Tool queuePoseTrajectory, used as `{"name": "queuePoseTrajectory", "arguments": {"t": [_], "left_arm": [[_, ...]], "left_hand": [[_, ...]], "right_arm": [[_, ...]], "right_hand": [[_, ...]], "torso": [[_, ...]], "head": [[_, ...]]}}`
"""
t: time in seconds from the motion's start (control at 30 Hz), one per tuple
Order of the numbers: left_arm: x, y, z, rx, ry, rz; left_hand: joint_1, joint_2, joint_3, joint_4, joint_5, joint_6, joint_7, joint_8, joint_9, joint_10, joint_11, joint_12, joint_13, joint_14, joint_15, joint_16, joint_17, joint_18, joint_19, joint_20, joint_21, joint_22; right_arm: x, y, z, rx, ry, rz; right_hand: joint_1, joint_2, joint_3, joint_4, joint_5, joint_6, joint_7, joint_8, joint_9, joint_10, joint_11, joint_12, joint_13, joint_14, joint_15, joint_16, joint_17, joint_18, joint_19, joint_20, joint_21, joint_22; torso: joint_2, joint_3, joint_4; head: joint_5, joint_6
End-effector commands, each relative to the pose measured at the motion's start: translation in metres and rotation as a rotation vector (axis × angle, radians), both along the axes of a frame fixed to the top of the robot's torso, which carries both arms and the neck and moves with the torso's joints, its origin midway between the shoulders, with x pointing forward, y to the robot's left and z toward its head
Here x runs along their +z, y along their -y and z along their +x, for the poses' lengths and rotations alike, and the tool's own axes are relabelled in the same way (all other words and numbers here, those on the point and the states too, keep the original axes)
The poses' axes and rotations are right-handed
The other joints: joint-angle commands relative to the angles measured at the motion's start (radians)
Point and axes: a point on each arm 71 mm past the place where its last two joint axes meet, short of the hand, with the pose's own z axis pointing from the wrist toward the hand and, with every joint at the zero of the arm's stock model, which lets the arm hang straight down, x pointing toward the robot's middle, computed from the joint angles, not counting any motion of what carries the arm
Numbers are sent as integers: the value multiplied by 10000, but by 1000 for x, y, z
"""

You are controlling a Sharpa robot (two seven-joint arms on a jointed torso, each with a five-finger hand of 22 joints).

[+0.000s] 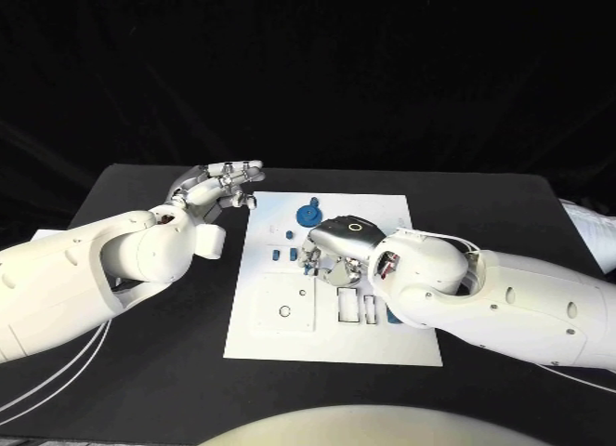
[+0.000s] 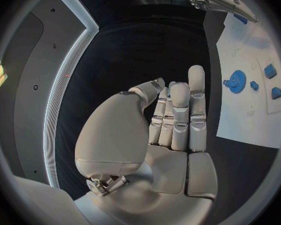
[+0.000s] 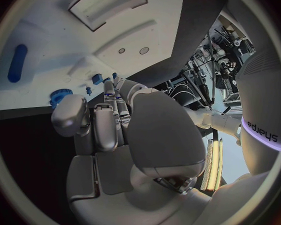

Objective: Assemble the parts on the task board

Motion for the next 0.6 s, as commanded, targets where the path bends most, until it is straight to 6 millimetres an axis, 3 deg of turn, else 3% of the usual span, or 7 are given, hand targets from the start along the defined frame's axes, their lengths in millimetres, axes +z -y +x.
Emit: {"name": "queuePoseTrajectory", "arguments": {"t": [0.03, 0.6], "left_arm": [[1, 4, -1, -222, 31, -113], [1, 5, -1, -295, 59, -85]], "left_hand": [[30, 43, -65, -9, -19, -22, 35, 60, -17, -70, -3, 67, 14, -87, -12, -63, -14, 115, -51, -7, -41, -16], [28, 45, -74, -10, -20, -27, 38, 61, -17, -78, 0, 73, 15, -98, -9, -74, -37, 114, -53, -6, -48, -20]], "right_arm": [[-8, -5, -3, 326, -331, -139], [-27, -7, -2, 311, -555, -514]], "right_hand": [[-64, 66, 40, -21, 35, 11, 47, -9, 14, 16, 38, -45, 13, 508, 23, -11, -15, 51, 42, -7, -9, -13], [-61, 69, 61, -75, 51, -6, 70, -16, 15, 12, 53, -56, 6, 506, 37, -10, -18, 52, 38, 3, -16, -24]], "torso": [[1, 4, -15], [-3, 8, -12]], "head": [[88, -48], [145, -136]]}}
